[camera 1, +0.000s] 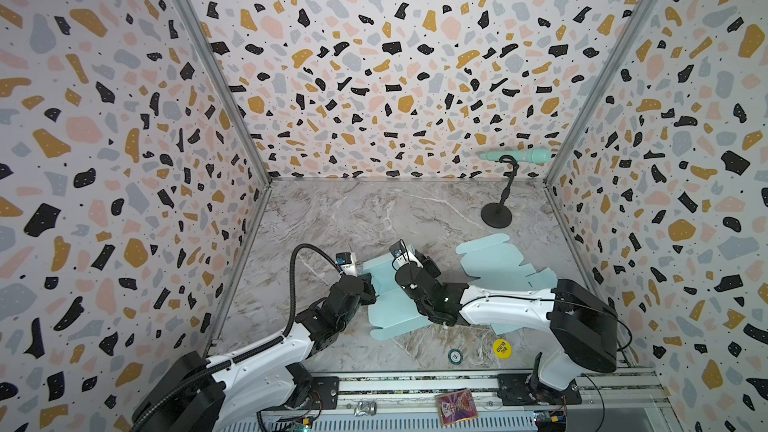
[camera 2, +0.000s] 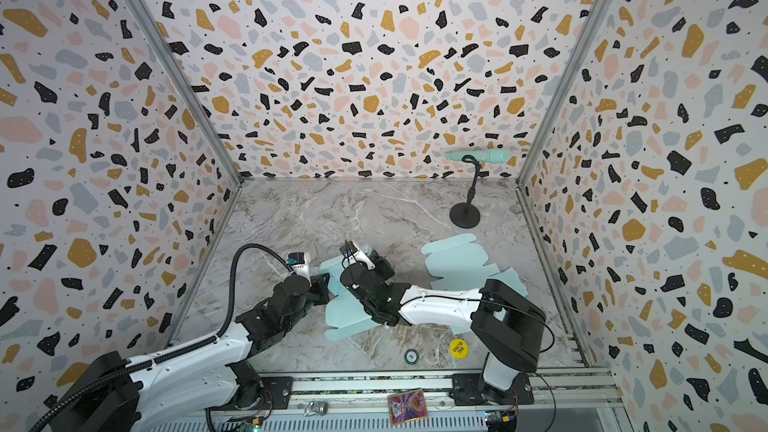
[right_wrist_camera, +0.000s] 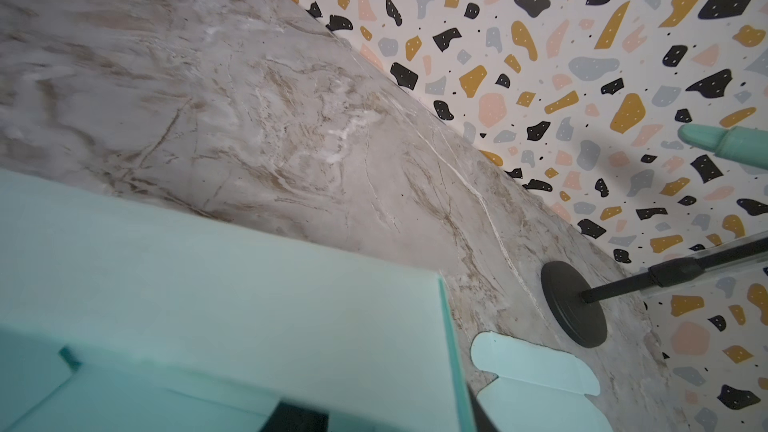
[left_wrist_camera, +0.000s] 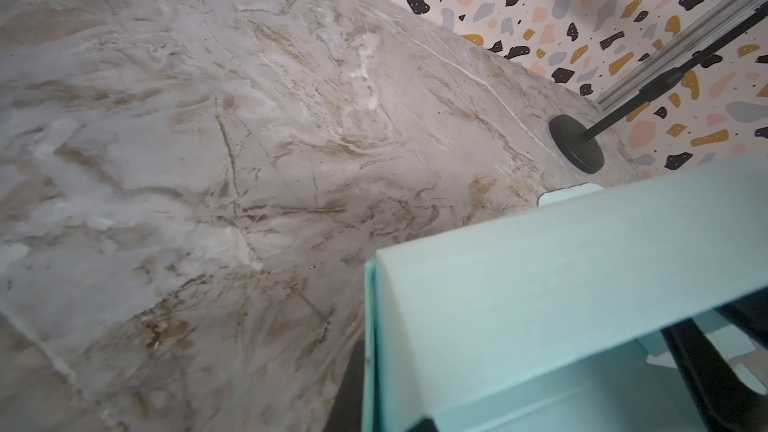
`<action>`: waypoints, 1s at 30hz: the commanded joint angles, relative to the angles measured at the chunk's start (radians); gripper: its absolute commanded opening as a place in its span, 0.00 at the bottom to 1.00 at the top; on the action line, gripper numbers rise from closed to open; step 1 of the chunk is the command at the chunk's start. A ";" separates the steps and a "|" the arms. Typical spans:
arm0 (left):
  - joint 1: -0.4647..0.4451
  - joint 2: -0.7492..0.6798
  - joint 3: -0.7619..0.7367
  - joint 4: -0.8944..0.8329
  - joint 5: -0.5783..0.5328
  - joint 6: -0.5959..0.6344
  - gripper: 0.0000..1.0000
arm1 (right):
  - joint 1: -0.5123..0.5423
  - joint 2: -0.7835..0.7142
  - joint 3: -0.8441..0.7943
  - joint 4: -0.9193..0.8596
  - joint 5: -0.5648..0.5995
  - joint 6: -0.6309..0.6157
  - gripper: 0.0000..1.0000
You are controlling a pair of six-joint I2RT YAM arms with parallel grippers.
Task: Fold the paper box
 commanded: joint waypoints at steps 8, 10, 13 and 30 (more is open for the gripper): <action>-0.024 0.107 0.016 0.102 0.001 0.093 0.00 | 0.056 -0.223 -0.108 -0.045 -0.146 0.138 0.62; -0.024 0.136 0.024 0.110 -0.011 0.110 0.00 | 0.059 -0.304 -0.140 -0.062 -0.180 0.162 0.65; -0.024 0.181 0.045 0.109 -0.022 0.147 0.00 | 0.053 -0.430 -0.195 -0.038 -0.255 0.144 0.70; -0.026 0.304 0.097 0.151 -0.018 0.331 0.00 | -0.333 -0.244 -0.111 -0.047 -0.984 0.023 0.79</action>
